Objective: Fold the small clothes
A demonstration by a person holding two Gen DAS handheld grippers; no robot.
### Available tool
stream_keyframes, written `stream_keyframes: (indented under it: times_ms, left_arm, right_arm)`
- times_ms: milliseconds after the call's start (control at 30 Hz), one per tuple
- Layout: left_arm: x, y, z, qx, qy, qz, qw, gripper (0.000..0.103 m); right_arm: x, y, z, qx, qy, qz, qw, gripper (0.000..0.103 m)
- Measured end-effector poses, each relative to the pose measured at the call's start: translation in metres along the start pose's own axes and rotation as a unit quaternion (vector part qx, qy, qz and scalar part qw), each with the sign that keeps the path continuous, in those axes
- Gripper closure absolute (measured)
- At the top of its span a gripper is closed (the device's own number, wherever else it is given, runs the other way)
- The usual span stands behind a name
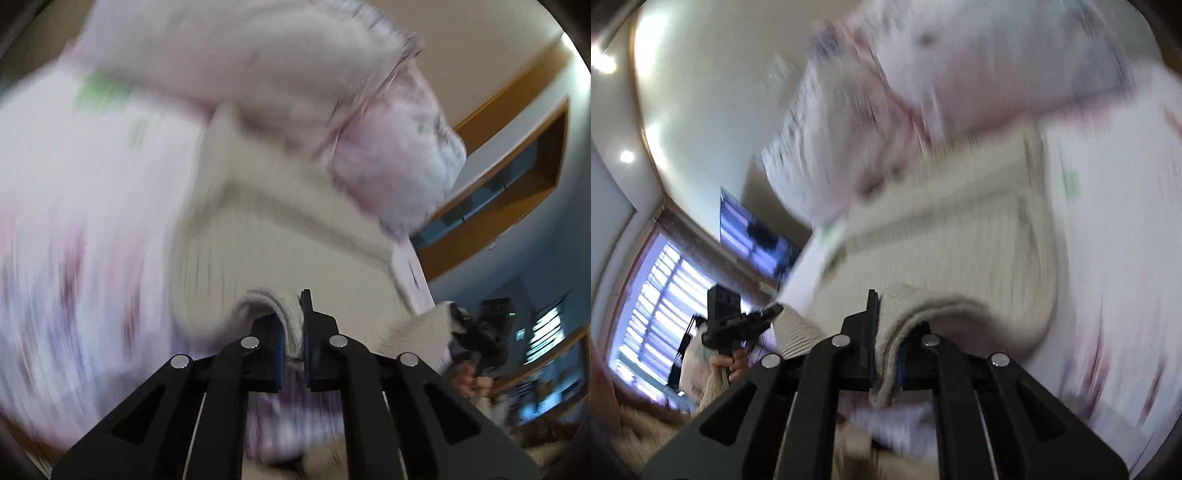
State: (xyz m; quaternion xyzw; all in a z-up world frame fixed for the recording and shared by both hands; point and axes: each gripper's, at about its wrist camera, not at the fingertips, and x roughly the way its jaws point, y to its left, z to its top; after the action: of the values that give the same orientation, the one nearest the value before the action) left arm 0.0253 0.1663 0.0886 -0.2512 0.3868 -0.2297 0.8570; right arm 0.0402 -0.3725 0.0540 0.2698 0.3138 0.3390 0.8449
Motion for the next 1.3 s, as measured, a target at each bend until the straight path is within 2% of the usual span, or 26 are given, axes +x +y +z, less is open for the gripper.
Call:
stream_keyframes:
  times_ms: [100, 133, 200, 267, 300, 333, 367, 400, 433, 467, 500, 633, 767, 800, 867, 900, 933, 967, 1000, 1067, 1133, 1200, 1300]
  left_arm:
    - [0.037, -0.013, 0.076, 0.035, -0.068, 0.020, 0.9968, 0.097]
    - [0.048, -0.014, 0.089, 0.043, -0.085, 0.034, 0.9949, 0.096]
    - [0.091, -0.011, 0.127, 0.045, -0.110, 0.075, 0.9900, 0.096]
    - [0.122, 0.001, 0.143, 0.030, -0.097, 0.099, 0.9899, 0.095]
    - [0.138, 0.014, 0.149, 0.001, -0.061, 0.099, 0.9933, 0.095]
    - [0.142, 0.021, 0.149, -0.013, -0.043, 0.094, 0.9945, 0.095]
    - [0.142, 0.030, 0.144, -0.023, -0.022, 0.089, 0.9956, 0.088]
    - [0.138, 0.035, 0.139, -0.020, -0.019, 0.091, 0.9955, 0.079]
    - [0.130, 0.041, 0.132, -0.012, -0.019, 0.102, 0.9945, 0.049]
    - [0.124, 0.046, 0.126, -0.011, -0.021, 0.108, 0.9938, 0.030]
    - [0.117, 0.053, 0.120, -0.017, -0.024, 0.112, 0.9933, 0.029]
    - [0.115, 0.075, 0.113, -0.064, 0.009, 0.080, 0.9946, 0.029]
    - [0.141, 0.080, 0.099, -0.067, 0.060, 0.093, 0.9915, 0.031]
    - [0.141, 0.078, 0.097, -0.063, 0.049, 0.095, 0.9923, 0.031]
    - [0.148, 0.079, 0.094, -0.083, 0.051, 0.070, 0.9928, 0.044]
    - [0.149, 0.080, 0.091, -0.100, 0.038, 0.070, 0.9918, 0.048]
    - [0.152, 0.084, 0.088, -0.124, 0.037, 0.061, 0.9896, 0.063]
    - [0.155, 0.087, 0.088, -0.141, 0.038, 0.053, 0.9879, 0.074]
    - [0.158, 0.090, 0.085, -0.170, 0.035, 0.034, 0.9843, 0.078]
    - [0.158, 0.086, 0.084, -0.194, 0.026, 0.013, 0.9805, 0.081]
    - [0.153, 0.066, 0.090, -0.196, 0.011, -0.035, 0.9799, 0.082]
    - [0.152, 0.024, 0.101, -0.166, -0.001, -0.085, 0.9824, 0.082]
    - [0.179, -0.059, 0.111, -0.109, 0.013, -0.174, 0.9787, 0.083]
  right_arm:
    - [0.028, -0.016, 0.061, 0.005, -0.074, -0.033, 0.997, 0.096]
    - [0.042, -0.025, 0.077, 0.012, -0.090, -0.050, 0.995, 0.095]
    - [0.082, -0.054, 0.105, 0.042, -0.096, -0.112, 0.988, 0.088]
    - [0.109, -0.071, 0.113, 0.058, -0.070, -0.183, 0.979, 0.057]
    - [0.113, -0.077, 0.112, 0.066, -0.060, -0.199, 0.976, 0.053]
    - [0.111, -0.082, 0.105, 0.072, -0.053, -0.190, 0.978, 0.046]
    - [0.107, -0.083, 0.101, 0.068, -0.053, -0.185, 0.979, 0.039]
    - [0.098, -0.083, 0.094, 0.055, -0.056, -0.194, 0.978, 0.035]
    - [0.091, -0.084, 0.088, 0.045, -0.059, -0.205, 0.976, 0.029]
    - [0.086, -0.086, 0.084, 0.044, -0.059, -0.206, 0.976, 0.028]
    - [0.080, -0.091, 0.080, 0.051, -0.056, -0.199, 0.977, 0.028]
    - [0.075, -0.105, 0.073, 0.072, -0.049, -0.175, 0.981, 0.028]
    - [0.082, -0.108, 0.067, 0.078, -0.042, -0.170, 0.981, 0.028]
    - [0.081, -0.107, 0.065, 0.078, -0.040, -0.169, 0.982, 0.028]
    - [0.077, -0.105, 0.062, 0.075, -0.039, -0.164, 0.983, 0.028]
    - [0.077, -0.103, 0.063, 0.074, -0.038, -0.162, 0.983, 0.028]
    - [0.075, -0.101, 0.063, 0.073, -0.038, -0.158, 0.984, 0.028]
    - [0.073, -0.099, 0.062, 0.070, -0.038, -0.151, 0.985, 0.027]
    - [0.071, -0.097, 0.061, 0.067, -0.038, -0.149, 0.986, 0.026]
    - [0.066, -0.093, 0.061, 0.057, -0.038, -0.143, 0.987, 0.026]
    - [0.057, -0.089, 0.061, 0.046, -0.042, -0.138, 0.988, 0.026]
    - [0.042, -0.086, 0.063, 0.034, -0.056, -0.143, 0.988, 0.026]
    - [0.017, -0.089, 0.067, 0.033, -0.088, -0.152, 0.984, 0.026]
